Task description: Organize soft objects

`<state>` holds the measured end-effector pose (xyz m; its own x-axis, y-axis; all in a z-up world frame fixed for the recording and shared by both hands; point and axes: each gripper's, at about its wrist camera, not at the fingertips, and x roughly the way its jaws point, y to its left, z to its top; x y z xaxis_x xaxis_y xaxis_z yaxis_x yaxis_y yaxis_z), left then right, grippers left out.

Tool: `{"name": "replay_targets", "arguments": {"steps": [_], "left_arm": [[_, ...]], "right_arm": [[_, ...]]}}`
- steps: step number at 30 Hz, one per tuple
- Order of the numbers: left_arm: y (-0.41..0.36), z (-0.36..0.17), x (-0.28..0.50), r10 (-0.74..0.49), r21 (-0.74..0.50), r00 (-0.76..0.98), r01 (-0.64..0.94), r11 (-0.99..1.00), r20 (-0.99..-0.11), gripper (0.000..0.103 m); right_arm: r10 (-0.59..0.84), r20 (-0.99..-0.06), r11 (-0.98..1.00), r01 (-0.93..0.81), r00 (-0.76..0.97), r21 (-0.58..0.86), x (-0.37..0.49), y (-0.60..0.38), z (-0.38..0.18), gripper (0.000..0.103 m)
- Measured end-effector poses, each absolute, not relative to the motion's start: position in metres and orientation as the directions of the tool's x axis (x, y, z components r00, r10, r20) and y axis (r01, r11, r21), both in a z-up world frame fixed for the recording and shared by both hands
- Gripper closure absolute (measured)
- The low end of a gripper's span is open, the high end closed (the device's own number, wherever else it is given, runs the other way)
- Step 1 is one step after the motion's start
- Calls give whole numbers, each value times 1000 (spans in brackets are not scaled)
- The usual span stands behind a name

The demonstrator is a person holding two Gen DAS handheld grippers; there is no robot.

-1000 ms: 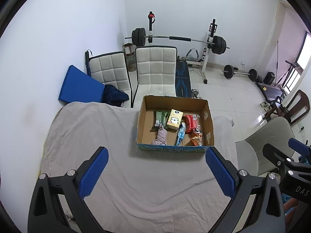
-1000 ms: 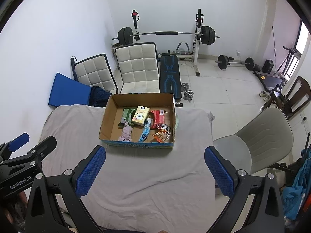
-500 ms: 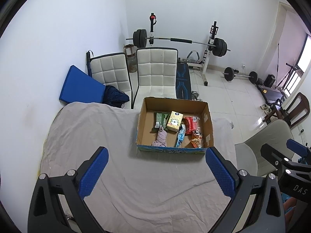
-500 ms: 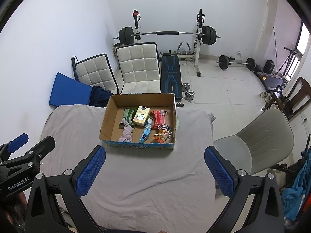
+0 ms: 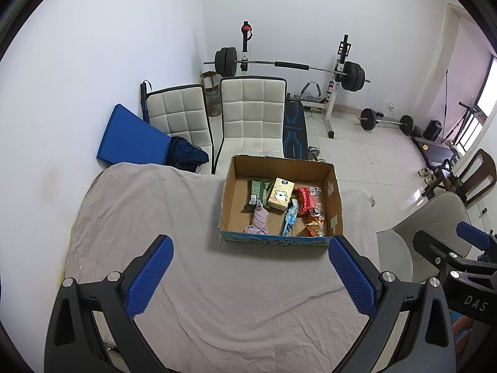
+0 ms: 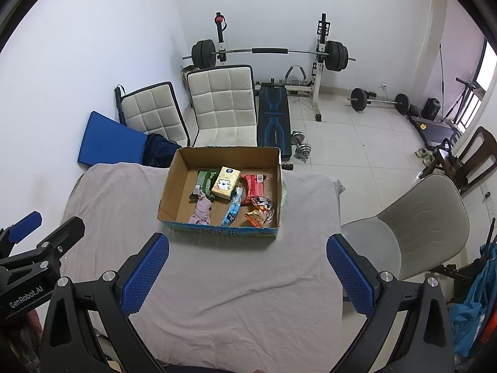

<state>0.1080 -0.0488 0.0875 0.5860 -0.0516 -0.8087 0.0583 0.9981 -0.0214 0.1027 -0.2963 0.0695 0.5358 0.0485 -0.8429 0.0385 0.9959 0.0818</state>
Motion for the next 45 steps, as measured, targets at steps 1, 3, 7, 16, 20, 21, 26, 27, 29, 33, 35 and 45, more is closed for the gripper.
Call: {"name": "replay_targets", "arguments": {"steps": [1, 3, 7, 16, 20, 21, 26, 27, 29, 33, 35, 45], "left_arm": [[-49, 88, 108, -53, -22, 585, 59, 998, -809, 1], [-49, 88, 108, -50, -19, 585, 59, 998, -810, 1], [-51, 87, 106, -55, -22, 582, 64, 998, -811, 1], [-52, 86, 104, -57, -25, 583, 63, 998, -810, 1], [-53, 85, 104, -56, -25, 584, 61, 998, -810, 1], [-54, 85, 103, -55, -24, 586, 60, 998, -809, 1], [-54, 84, 103, -52, -23, 586, 57, 998, -809, 1], [-53, 83, 103, -52, -24, 585, 55, 998, -809, 1], [-53, 83, 103, -53, -25, 585, 56, 998, -809, 1], [-53, 83, 103, -42, -16, 587, 50, 999, -809, 1], [-52, 80, 102, -35, -12, 588, 44, 999, -808, 1], [-51, 73, 104, -13, 6, 587, 30, 1000, -810, 1]], "right_arm": [[49, -844, 996, 36, 535, 81, 102, -297, 69, 0], [52, -843, 996, 31, 535, 80, 103, -297, 68, 0], [52, -844, 996, 31, 534, 80, 103, -298, 68, 0], [51, -844, 997, 26, 534, 76, 104, -298, 68, 0], [51, -844, 997, 27, 534, 77, 104, -297, 69, 0], [53, -844, 997, 25, 534, 78, 104, -297, 69, 0], [51, -845, 997, 24, 532, 75, 105, -298, 69, 0], [51, -845, 997, 23, 532, 75, 105, -298, 69, 0], [52, -846, 997, 23, 531, 75, 105, -299, 69, 0], [50, -845, 997, 22, 533, 72, 105, -302, 68, 0], [47, -844, 998, 18, 535, 67, 105, -304, 68, 0], [34, -838, 999, 3, 544, 42, 108, -304, 71, 0]]}}
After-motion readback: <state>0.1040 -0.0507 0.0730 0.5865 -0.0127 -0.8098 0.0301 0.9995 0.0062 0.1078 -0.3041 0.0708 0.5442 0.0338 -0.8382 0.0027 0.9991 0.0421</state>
